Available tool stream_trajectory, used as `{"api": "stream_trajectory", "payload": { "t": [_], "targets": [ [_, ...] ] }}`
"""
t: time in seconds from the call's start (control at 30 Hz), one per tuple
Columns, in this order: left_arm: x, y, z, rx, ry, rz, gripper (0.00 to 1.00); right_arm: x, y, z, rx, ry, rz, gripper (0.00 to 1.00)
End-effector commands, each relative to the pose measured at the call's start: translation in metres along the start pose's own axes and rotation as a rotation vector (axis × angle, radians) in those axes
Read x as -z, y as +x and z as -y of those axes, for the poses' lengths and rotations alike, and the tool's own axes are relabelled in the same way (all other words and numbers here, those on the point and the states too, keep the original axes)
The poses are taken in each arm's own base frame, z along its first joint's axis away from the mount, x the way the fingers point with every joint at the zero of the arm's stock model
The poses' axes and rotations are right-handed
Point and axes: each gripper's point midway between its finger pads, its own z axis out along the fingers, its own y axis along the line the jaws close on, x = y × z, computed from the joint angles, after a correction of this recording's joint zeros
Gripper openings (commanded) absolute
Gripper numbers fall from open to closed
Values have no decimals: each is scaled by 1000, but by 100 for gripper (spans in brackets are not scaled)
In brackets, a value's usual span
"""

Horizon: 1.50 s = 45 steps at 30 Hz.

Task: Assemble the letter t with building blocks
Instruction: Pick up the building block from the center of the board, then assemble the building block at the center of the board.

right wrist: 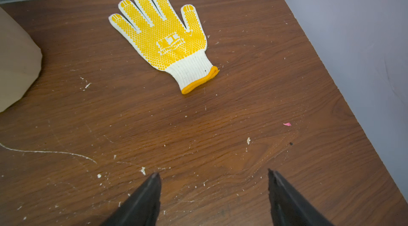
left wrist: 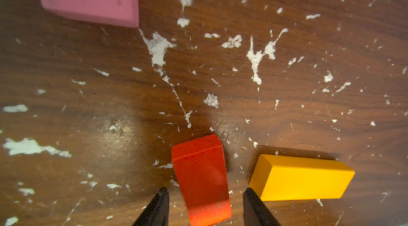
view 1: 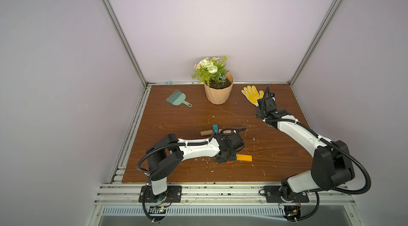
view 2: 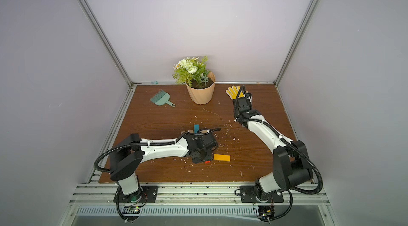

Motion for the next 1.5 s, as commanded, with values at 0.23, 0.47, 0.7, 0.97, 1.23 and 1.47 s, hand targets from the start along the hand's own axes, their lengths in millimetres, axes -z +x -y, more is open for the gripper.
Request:
{"api": "stream_trajectory", "payload": {
  "t": [0.23, 0.47, 0.7, 0.97, 1.23, 1.47],
  "targets": [
    [-22, 10, -15, 48, -66, -75, 48, 24, -23, 4, -49, -33, 102, 79],
    [-20, 7, -24, 52, -102, -66, 13, 24, -23, 4, -54, -34, 102, 79],
    [4, -12, -30, 23, -141, 33, 6, 23, -23, 0, -36, -41, 98, 79],
    [27, -28, -54, -49, -162, 89, 9, 19, -22, -7, -28, -53, 92, 79],
    [19, -37, -62, -140, -186, 48, 11, 17, -19, -14, -7, -53, 84, 79],
    [4, -41, -60, -208, -189, 0, 14, 18, -18, -15, -2, -52, 86, 79]
  ]
}}
